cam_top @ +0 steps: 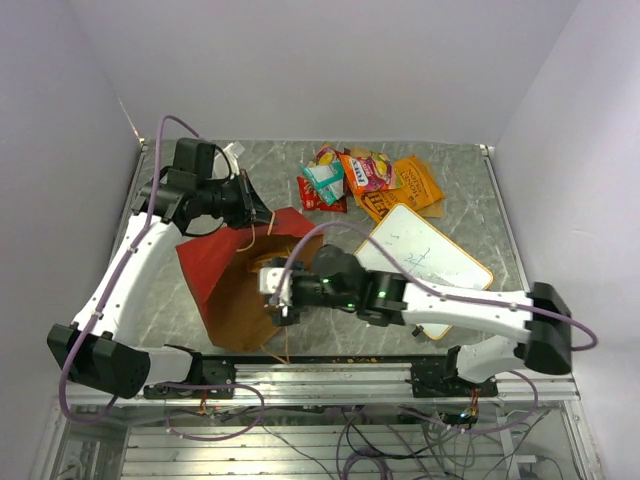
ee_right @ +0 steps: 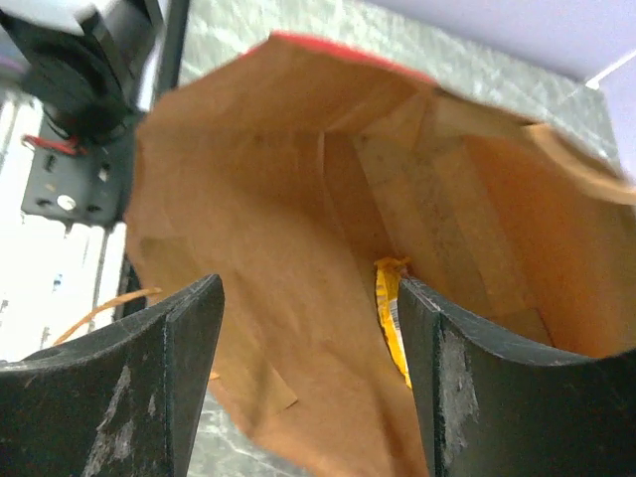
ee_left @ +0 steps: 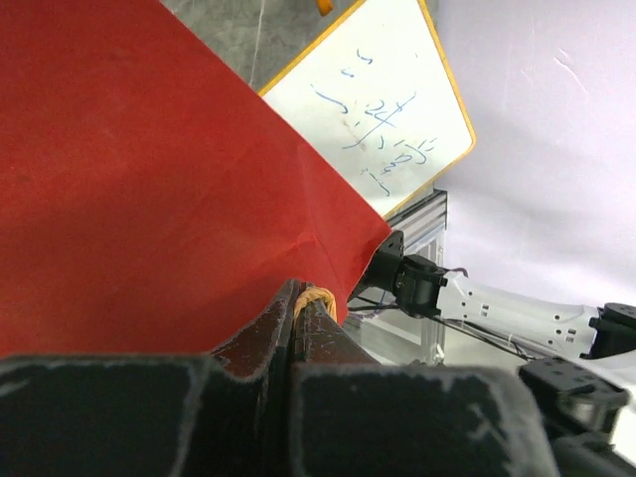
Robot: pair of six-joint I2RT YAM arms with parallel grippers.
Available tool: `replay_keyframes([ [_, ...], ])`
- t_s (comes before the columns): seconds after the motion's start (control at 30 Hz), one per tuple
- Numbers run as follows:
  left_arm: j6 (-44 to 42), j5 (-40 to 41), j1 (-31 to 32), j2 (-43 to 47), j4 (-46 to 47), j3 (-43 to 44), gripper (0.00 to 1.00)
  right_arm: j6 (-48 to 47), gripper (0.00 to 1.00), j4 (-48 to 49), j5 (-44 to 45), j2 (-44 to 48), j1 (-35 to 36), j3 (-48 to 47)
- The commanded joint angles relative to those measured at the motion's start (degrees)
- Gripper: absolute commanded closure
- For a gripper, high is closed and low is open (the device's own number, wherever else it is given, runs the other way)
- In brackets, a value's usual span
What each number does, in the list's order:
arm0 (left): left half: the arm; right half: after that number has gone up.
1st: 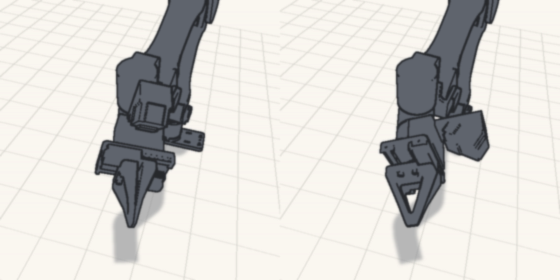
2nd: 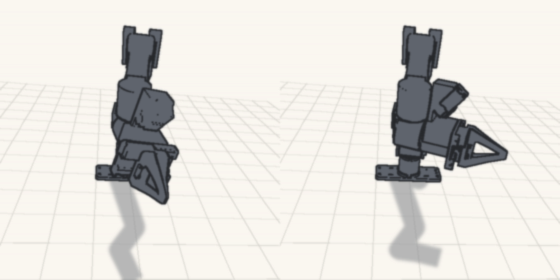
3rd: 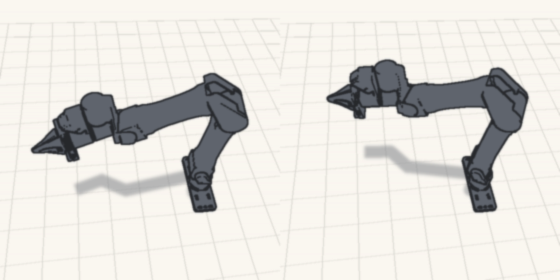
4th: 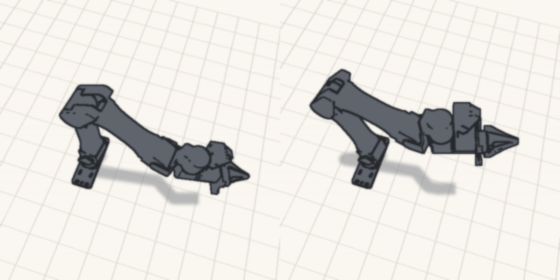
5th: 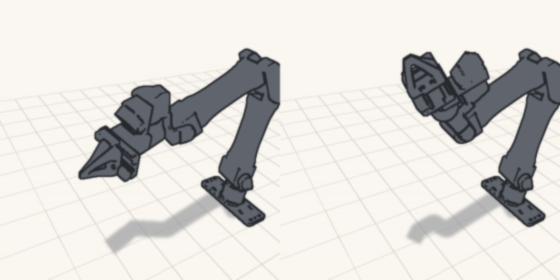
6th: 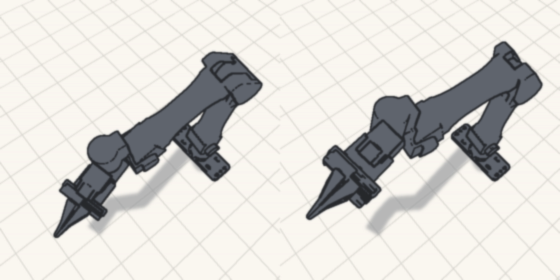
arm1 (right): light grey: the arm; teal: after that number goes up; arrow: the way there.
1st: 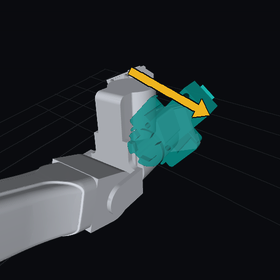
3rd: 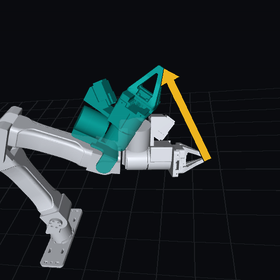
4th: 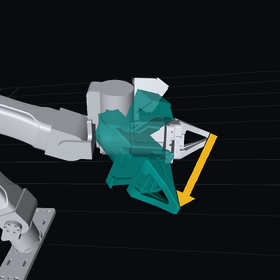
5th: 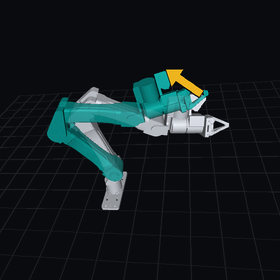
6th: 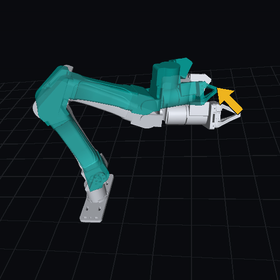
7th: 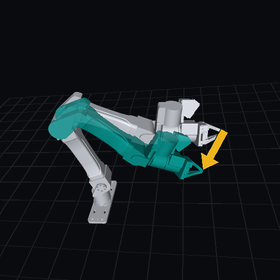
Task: Take the snacks out of the paper bag
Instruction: Take out the snack from the paper bag.
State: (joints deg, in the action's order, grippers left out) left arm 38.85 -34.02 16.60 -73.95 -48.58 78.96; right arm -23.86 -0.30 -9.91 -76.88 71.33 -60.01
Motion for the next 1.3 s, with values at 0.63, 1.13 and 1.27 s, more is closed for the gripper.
replay_keyframes([
  [0.63, -13.47, 19.15, 5.07, -3.57, -10.79, 17.33, 0.93, -19.9, 0.29, 12.74, 11.81, -28.89, -5.36, -5.77],
  [1.13, -14.78, 21.41, 5.72, -3.91, -11.96, 18.23, 0.93, -23.2, 0.32, 16.42, 5.06, -37.95, -7.99, -9.01],
  [1.27, -14.55, 21.28, 5.72, -4.5, -12.38, 18.54, 0.93, -21.42, 0.3, 17.99, 4.48, -39.97, -8.3, -9.39],
])
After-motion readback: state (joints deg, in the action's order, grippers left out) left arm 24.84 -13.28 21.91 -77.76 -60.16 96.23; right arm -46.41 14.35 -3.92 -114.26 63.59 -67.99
